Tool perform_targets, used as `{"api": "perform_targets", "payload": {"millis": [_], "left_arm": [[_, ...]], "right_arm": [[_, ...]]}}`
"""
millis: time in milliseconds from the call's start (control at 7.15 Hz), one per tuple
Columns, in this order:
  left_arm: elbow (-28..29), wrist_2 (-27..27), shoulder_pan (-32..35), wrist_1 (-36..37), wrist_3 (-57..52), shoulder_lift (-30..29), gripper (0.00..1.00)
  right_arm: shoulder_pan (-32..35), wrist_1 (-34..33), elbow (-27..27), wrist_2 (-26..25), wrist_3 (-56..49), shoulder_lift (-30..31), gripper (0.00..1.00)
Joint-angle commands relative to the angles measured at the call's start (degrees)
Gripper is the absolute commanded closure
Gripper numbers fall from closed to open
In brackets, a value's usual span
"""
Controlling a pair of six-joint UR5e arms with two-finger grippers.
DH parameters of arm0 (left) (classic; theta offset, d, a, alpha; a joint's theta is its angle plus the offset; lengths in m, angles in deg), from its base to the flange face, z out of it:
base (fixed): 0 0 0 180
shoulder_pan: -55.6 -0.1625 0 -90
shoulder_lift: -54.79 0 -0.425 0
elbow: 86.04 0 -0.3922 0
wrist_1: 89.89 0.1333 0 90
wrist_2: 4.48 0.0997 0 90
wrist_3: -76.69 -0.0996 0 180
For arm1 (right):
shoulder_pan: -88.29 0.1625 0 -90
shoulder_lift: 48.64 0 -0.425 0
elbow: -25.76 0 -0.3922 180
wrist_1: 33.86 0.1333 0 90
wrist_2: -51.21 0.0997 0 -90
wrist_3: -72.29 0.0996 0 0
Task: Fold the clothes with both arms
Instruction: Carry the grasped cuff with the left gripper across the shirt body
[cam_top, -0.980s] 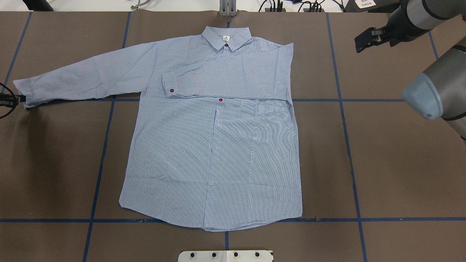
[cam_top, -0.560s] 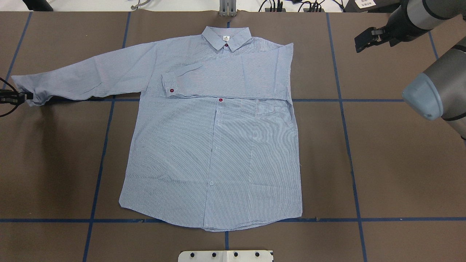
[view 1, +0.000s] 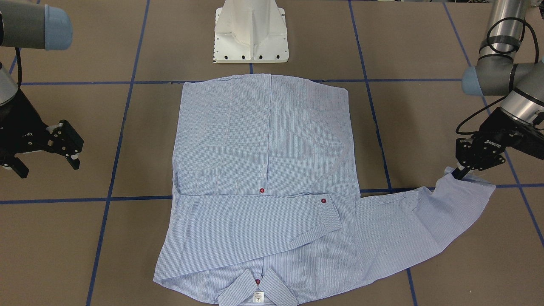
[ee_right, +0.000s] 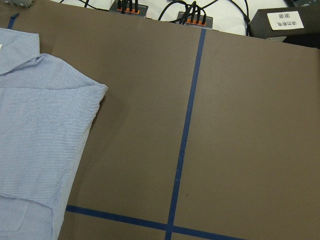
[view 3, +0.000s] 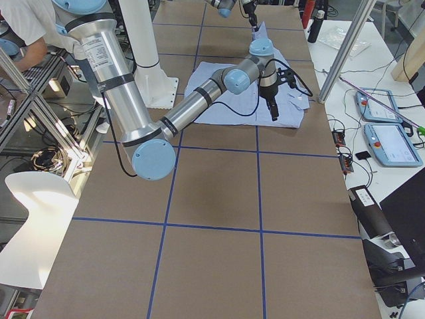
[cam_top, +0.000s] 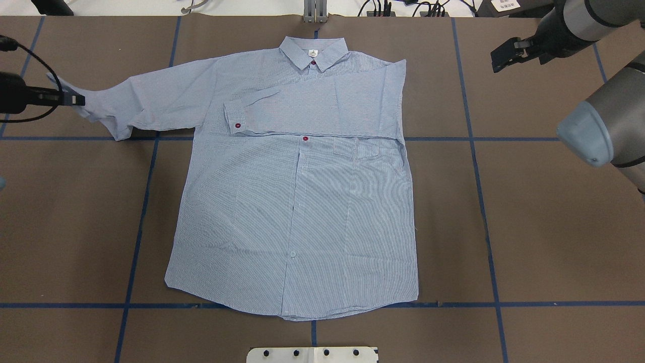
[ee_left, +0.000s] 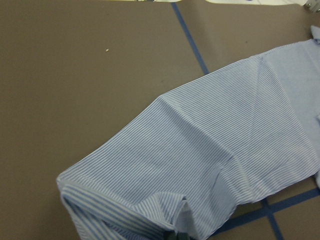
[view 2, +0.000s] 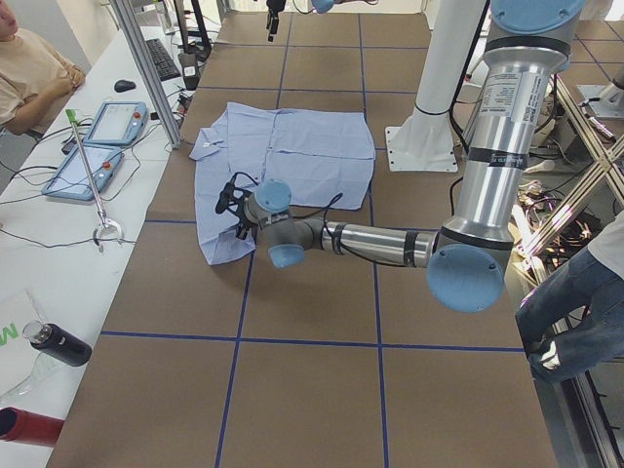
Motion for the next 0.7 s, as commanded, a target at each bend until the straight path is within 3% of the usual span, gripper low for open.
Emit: {"api": "perform_targets", "payload": {"millis": [0, 140, 280, 560], "left_arm": [[-8.1, 3.5, -7.7, 17.9, 8.2, -11.3, 1.00], [-7.5, 10.9, -15.2, 27.7, 13.2, -21.6, 1.00], [-3.9, 13.6, -19.1, 32.5, 17.1, -30.9, 1.00], [10.1, 16.7, -21.7, 33.0, 18.6, -45.1, 1.00]], "right_arm": [[0.0, 0.0, 0.0, 0.0, 0.1, 0.0, 0.00], [-0.1, 0.0, 0.1, -0.1, 0.0, 0.0, 0.00], [0.0, 0.0, 0.1, 0.0, 0.0, 0.1, 0.00], [-0.1, 0.0, 0.1, 0.1, 0.1, 0.1, 0.00]]}}
